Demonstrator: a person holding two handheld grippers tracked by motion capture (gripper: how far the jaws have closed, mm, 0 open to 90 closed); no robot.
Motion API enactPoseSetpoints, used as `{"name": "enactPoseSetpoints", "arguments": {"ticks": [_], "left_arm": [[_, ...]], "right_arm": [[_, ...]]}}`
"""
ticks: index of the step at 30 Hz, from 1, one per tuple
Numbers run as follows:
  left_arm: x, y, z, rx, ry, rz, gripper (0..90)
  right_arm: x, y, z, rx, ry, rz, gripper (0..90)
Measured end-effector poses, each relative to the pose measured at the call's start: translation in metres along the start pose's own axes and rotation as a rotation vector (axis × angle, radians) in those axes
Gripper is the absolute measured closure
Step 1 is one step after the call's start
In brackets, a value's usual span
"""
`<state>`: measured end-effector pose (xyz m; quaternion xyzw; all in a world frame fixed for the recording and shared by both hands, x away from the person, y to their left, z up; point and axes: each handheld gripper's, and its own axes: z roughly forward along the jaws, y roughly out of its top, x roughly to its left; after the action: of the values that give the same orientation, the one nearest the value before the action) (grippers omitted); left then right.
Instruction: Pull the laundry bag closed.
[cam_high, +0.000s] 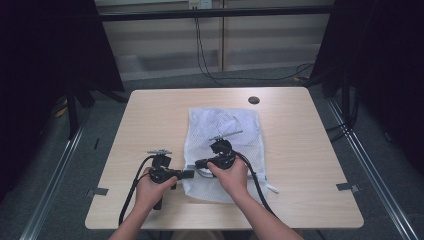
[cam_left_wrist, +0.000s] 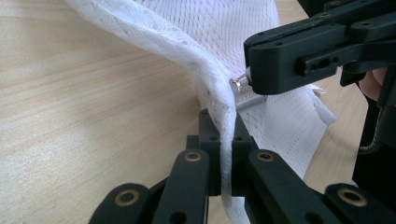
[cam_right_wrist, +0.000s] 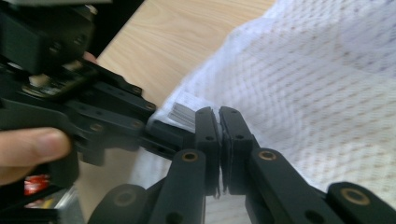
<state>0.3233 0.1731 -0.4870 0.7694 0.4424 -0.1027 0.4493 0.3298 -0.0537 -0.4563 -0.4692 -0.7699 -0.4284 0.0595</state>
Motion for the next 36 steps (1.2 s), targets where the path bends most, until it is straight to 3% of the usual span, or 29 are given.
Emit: {"name": "enactPoseSetpoints", "arguments": {"ticks": [19,21,24,31,36], "left_arm": [[-0.003,0.000,0.000,0.005,0.004,0.000,88.8],[-0.002,0.000,-0.002,-0.002,0.001,-0.013,88.8],[-0.001,0.000,-0.002,-0.009,-0.008,-0.020,88.8],[-0.001,0.001,-0.003,0.002,-0.011,-0.025,88.9],[0.000,0.000,-0.003,0.002,-0.020,-0.028,88.9]], "right_arm": [[-0.006,-0.002,-0.003,0.006,0.004,0.003,86.8],[-0.005,-0.003,-0.003,0.013,-0.022,-0.010,86.8],[-0.009,-0.004,-0.006,0.004,-0.008,0.013,86.8],[-0.012,-0.004,-0.008,0.010,-0.030,-0.007,86.8],[-0.021,-0.008,-0.013,0.002,-0.023,0.021,86.8]]}}
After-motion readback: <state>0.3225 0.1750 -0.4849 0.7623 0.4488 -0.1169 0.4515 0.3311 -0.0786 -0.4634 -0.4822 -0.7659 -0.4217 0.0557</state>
